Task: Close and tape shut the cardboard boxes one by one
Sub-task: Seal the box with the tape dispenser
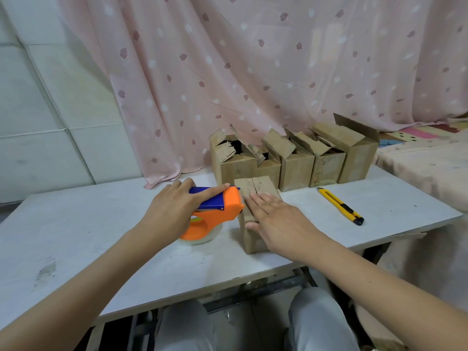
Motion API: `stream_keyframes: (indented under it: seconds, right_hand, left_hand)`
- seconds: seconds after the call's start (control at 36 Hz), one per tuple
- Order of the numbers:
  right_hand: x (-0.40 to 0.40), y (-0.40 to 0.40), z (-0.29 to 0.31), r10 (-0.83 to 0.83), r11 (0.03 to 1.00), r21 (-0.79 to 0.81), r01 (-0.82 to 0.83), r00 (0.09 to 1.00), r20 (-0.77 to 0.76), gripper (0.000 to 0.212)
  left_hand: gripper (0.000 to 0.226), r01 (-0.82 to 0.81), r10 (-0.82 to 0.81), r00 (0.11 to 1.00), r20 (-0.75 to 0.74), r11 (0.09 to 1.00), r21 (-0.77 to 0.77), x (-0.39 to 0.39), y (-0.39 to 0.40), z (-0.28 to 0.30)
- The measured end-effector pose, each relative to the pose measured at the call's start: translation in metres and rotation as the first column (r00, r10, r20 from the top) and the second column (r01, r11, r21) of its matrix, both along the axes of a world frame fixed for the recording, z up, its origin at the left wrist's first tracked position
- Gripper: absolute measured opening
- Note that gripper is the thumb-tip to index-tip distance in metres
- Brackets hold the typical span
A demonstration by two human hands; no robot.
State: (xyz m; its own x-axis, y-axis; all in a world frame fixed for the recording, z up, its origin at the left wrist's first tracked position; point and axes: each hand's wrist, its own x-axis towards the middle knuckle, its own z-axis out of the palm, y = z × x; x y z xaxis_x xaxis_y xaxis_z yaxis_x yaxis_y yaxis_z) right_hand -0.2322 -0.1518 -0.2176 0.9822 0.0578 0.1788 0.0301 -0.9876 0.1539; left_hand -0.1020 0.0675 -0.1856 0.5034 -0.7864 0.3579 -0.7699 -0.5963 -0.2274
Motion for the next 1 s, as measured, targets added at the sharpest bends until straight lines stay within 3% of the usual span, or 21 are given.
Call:
stream_keyframes:
  seconds: [0.19, 0.36, 0.42, 0.5, 0.56, 0.67, 0.81, 0.92, 1.0]
  right_hand:
    - [-0.006, 0.005, 0.006, -0.005, 1.000, -0.005, 0.005, 1.000, -0.021, 0.095]
    - [-0.010, 0.013, 0.015, -0.045, 0.999, -0.003, 0.045, 0.996, -0.074, 0.065]
    - [-0.010, 0.012, 0.015, -0.052, 0.999, -0.003, 0.052, 0.996, -0.075, 0.067]
    - [-0.010, 0.010, 0.012, -0.041, 0.999, -0.034, 0.039, 0.997, -0.063, 0.094]
    - [-0.010, 0.010, 0.013, -0.036, 0.999, -0.027, 0.034, 0.997, -0.066, 0.100]
    - [-0.010, 0.009, 0.013, -0.023, 1.000, 0.001, 0.023, 0.998, -0.062, 0.098]
    - [-0.010, 0.005, 0.004, -0.009, 1.000, 0.012, 0.009, 1.000, 0.012, 0.072]
    - [-0.011, 0.011, 0.009, -0.034, 0.996, 0.080, 0.035, 0.999, -0.016, 0.081]
    - [-0.009, 0.012, 0.006, -0.052, 0.997, 0.056, 0.052, 0.999, -0.003, 0.084]
  left_hand:
    - [0.105, -0.016, 0.014, 0.999, -0.030, 0.998, -0.066, -0.006, 0.005, -0.003]
    - [0.106, -0.058, 0.058, 0.998, 0.009, 0.998, 0.002, 0.002, 0.026, -0.006]
    - [0.107, -0.071, 0.072, 0.997, 0.032, 0.997, -0.010, 0.003, 0.038, -0.006]
    - [0.110, -0.092, 0.092, 0.995, 0.043, 0.996, -0.002, 0.003, 0.055, -0.009]
    - [0.111, -0.073, 0.074, 0.997, 0.038, 0.997, -0.013, 0.002, 0.061, -0.011]
    - [0.112, -0.038, 0.036, 0.996, 0.086, 0.999, 0.016, -0.001, 0.059, -0.011]
    - [0.116, -0.043, 0.036, 0.994, 0.105, 0.996, 0.072, -0.001, 0.055, -0.010]
    - [0.113, -0.134, 0.128, 0.991, 0.050, 0.977, 0.163, -0.007, 0.054, -0.010]
    - [0.118, -0.086, 0.084, 0.996, 0.019, 0.983, 0.161, -0.010, 0.054, -0.011]
